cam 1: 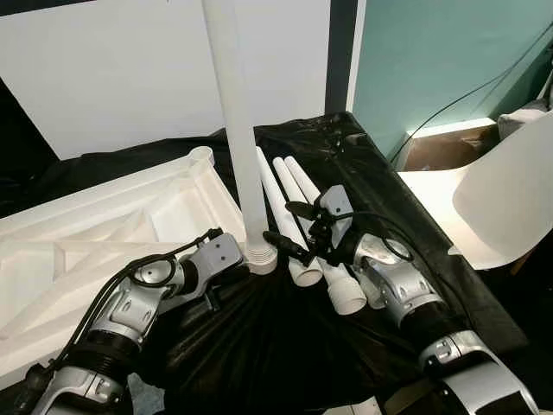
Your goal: Building children table
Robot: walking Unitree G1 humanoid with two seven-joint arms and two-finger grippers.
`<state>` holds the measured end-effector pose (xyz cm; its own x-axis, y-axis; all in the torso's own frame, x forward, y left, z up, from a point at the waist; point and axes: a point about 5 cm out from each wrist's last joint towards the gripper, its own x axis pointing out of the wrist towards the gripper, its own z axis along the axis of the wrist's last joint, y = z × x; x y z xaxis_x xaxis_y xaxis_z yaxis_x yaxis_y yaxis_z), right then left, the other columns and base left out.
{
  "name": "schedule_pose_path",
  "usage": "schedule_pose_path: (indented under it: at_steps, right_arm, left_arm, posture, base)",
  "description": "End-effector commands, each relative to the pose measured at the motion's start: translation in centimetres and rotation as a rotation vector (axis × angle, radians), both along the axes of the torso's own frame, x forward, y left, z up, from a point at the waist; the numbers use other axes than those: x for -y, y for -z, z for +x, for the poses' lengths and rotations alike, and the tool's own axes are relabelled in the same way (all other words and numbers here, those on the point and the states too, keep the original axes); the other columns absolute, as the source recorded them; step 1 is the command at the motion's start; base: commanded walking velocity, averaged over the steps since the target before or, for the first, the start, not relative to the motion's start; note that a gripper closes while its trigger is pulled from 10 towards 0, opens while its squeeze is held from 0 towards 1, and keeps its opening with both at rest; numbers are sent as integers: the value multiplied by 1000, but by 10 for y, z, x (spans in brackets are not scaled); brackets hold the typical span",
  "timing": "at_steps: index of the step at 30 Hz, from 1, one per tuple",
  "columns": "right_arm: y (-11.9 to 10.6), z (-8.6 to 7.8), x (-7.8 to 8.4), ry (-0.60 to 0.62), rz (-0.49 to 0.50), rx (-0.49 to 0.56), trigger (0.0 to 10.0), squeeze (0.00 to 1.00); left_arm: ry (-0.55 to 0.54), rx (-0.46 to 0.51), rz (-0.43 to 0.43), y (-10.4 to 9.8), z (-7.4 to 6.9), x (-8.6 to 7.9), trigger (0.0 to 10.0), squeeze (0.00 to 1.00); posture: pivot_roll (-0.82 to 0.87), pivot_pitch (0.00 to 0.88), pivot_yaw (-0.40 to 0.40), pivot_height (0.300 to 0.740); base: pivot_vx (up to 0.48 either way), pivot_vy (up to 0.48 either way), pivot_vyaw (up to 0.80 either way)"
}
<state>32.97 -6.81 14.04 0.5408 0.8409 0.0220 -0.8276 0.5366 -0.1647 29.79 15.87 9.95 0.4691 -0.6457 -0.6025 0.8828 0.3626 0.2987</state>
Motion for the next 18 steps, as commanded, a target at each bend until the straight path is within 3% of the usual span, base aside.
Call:
schedule_pose_path:
  at_steps: [1, 18]
  right_arm:
    - [-1, 1, -11, -61, -10, 6, 10000, 0]
    - [7, 10, -31, -179, -100, -26, 10000, 0]
  left_arm:
    - [-57, -129, 72, 39, -18, -7, 10000, 0]
    - [99, -234, -20, 33, -42, 1, 10000, 0]
  posture:
    - [85, 0, 21, 740]
    - [130, 0, 16, 740]
  base:
    - [0, 0, 0]
    - [0, 0, 0]
